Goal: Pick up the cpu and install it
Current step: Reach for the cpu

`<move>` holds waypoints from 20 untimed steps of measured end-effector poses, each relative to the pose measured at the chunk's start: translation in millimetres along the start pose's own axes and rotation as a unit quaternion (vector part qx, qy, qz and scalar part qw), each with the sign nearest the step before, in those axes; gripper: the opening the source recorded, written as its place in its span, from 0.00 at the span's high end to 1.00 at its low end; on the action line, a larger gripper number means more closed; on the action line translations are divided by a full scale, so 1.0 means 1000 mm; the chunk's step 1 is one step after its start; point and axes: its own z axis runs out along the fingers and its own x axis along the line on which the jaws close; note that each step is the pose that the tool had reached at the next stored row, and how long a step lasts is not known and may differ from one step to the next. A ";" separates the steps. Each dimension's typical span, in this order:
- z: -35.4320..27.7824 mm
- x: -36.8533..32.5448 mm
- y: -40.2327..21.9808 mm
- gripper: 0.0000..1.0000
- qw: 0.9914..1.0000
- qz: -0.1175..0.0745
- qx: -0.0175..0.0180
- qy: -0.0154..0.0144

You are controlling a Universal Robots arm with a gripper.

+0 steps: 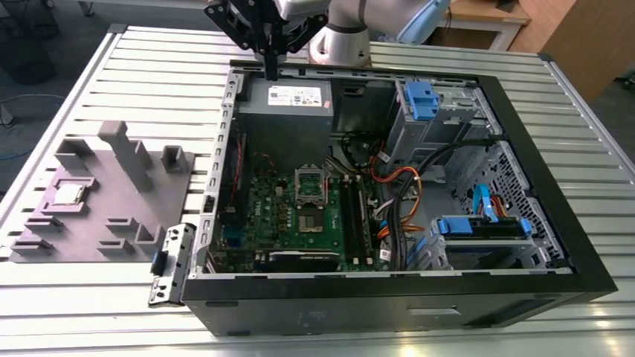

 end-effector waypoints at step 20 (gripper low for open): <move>-0.0011 0.0314 -0.0024 0.89 1.000 0.000 0.000 -0.002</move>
